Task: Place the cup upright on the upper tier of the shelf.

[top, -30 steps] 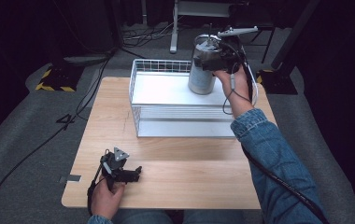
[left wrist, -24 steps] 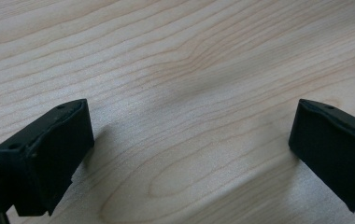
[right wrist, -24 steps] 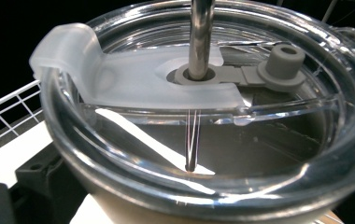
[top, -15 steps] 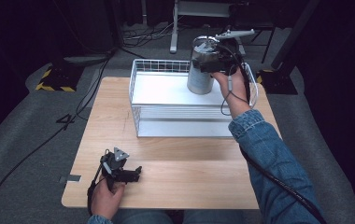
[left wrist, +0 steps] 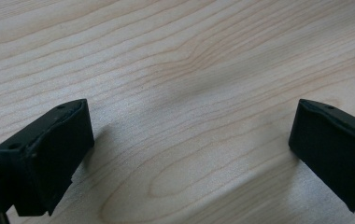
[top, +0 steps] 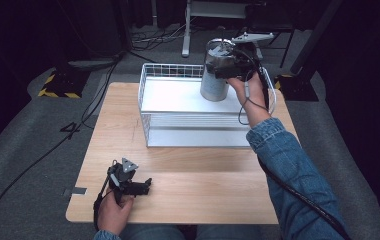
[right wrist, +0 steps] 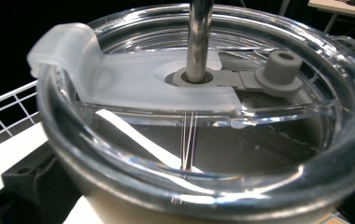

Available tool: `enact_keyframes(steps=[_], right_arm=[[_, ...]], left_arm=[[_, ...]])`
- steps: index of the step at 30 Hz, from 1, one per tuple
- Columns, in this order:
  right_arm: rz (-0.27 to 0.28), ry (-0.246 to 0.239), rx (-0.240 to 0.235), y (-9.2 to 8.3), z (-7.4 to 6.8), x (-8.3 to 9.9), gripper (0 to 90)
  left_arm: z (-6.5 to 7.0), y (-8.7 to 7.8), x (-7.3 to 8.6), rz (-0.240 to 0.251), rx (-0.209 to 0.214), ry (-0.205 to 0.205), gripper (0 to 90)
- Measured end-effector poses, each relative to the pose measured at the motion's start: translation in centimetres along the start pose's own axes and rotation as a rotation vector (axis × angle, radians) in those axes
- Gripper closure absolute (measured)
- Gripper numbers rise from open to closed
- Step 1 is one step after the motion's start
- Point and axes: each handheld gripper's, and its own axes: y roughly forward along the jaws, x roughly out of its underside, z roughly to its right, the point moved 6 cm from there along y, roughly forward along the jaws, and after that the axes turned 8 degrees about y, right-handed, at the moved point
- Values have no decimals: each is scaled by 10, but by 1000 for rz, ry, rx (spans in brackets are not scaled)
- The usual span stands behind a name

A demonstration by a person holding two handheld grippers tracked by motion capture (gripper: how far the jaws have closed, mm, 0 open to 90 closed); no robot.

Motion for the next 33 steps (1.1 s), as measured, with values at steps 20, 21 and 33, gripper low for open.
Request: enact_keyframes(steps=[20, 21, 33], right_arm=[[39, -24, -49, -54, -10, 6, 0], [45, -28, -62, -63, -13, 8, 0], [68, -43, -116, -108, -18, 28, 0]], left_arm=[[0, 0, 0, -1, 2, 6, 4], [0, 0, 0, 2, 0, 5, 4], [0, 0, 0, 2, 0, 6, 4]])
